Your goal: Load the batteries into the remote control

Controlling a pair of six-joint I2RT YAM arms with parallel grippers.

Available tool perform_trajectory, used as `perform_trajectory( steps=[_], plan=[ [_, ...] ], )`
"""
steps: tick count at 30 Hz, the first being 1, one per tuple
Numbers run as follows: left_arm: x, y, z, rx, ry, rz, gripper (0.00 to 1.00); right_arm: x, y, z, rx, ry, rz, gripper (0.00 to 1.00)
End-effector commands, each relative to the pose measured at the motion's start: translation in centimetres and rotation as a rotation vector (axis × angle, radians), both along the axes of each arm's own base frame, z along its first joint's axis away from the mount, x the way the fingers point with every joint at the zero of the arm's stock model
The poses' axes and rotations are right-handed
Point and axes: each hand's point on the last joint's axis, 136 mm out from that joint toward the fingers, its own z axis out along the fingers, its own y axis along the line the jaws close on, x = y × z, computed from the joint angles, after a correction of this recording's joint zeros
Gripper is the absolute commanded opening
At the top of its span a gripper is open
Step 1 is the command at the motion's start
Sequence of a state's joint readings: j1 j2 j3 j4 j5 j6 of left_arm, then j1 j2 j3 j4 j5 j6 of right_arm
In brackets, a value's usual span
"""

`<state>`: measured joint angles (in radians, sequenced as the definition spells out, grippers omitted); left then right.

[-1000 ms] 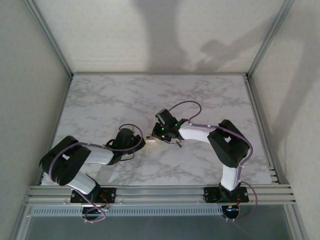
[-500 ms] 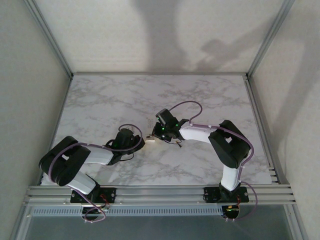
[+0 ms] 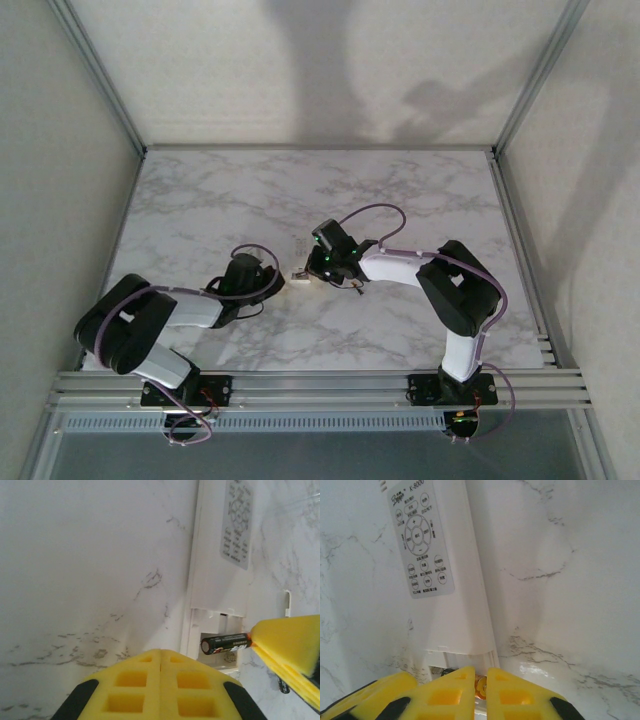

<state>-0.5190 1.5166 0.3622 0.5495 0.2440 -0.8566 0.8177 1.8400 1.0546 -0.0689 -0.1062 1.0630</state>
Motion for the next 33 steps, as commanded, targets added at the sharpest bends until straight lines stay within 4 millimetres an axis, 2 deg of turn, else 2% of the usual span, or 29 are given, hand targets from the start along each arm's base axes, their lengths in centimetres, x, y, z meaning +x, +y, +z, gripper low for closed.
perform_trajectory(
  steps=[1,5,13,18,24,33],
  plan=[
    [0.3,-1.0,0.6,-0.032,-0.024,-0.044,0.00,0.5,-0.4,0.7,0.012,-0.028,-0.023,0.11],
    [0.3,-2.0,0.9,-0.039,-0.035,-0.069,0.00,0.6,-0.3,0.9,0.019,-0.035,-0.022,0.11],
    [-0.1,-2.9,0.4,-0.061,-0.017,-0.090,0.00,0.7,-0.2,0.8,0.023,-0.037,-0.028,0.11],
    [-0.2,-3.2,0.4,-0.063,-0.018,-0.095,0.00,0.9,-0.3,0.9,0.012,-0.040,-0.037,0.11],
    [-0.2,-3.2,0.3,-0.062,-0.015,-0.093,0.00,0.8,-0.3,-0.1,-0.003,-0.018,-0.036,0.11],
    [0.0,-3.7,0.5,-0.075,-0.019,-0.102,0.00,-0.1,2.1,-0.3,0.044,0.008,0.040,0.12]
  ],
)
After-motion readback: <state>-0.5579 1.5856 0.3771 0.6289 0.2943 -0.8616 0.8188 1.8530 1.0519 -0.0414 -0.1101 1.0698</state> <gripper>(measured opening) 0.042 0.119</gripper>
